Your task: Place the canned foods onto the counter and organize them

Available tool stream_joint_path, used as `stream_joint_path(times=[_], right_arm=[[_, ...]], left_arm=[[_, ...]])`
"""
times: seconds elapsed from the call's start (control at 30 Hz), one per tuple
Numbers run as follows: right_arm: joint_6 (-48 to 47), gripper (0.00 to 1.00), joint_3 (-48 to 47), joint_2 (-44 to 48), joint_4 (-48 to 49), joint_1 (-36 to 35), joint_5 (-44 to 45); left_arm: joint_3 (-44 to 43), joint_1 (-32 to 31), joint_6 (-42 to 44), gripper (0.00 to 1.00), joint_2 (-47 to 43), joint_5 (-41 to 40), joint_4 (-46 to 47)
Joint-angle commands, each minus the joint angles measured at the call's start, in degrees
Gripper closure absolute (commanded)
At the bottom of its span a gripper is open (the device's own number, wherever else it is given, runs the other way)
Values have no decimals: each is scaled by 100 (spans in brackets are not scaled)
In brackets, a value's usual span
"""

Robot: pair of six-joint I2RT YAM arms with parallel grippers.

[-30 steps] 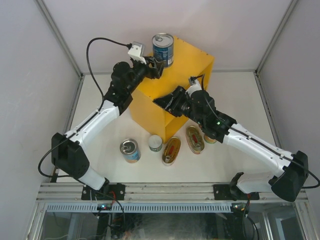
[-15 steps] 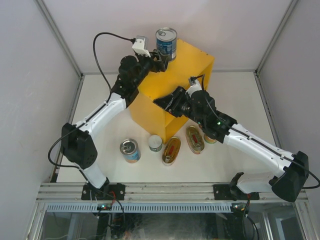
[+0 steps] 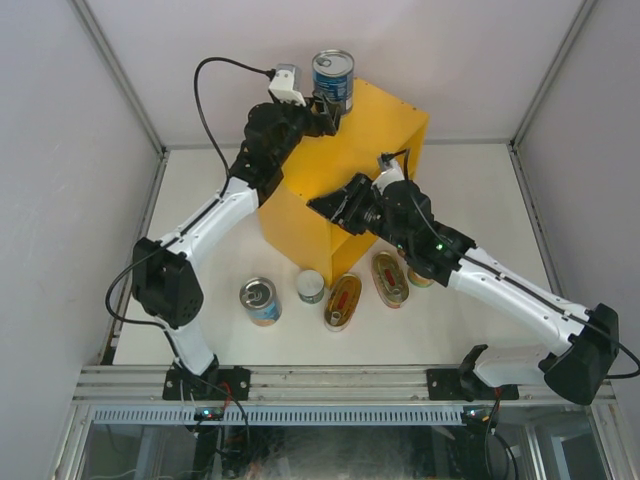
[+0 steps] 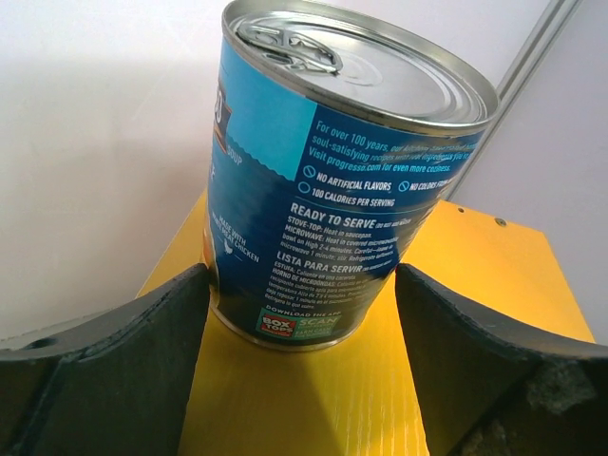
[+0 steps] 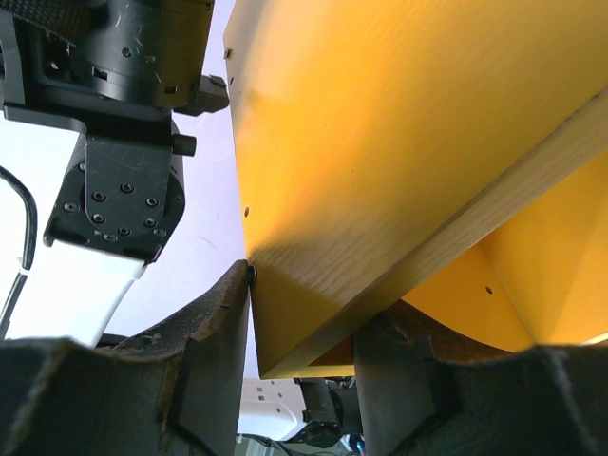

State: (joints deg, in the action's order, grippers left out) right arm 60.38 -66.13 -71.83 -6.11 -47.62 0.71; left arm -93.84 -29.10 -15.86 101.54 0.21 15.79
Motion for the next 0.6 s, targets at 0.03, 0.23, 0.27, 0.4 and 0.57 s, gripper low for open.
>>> stream_joint_path(times=[0.03, 0.23, 0.27, 0.4, 0.57], right_arm=[[-885, 72, 65, 332, -1251, -114, -421], [-1129, 48, 59, 647, -1511, 6, -168], [-1144, 45, 62, 679, -1541, 37, -168], [-1138, 36, 180, 800, -1431, 198, -334], [-1014, 34, 374, 970, -1303, 292, -417]], left_arm=[[-252, 7, -5, 17, 144, 356, 58], [-229, -146, 50, 13, -20, 755, 98], [-243, -172, 73, 12, -57, 754, 52], [-224, -238, 131, 10, -196, 719, -83], [-85, -326, 194, 9, -423, 674, -173]])
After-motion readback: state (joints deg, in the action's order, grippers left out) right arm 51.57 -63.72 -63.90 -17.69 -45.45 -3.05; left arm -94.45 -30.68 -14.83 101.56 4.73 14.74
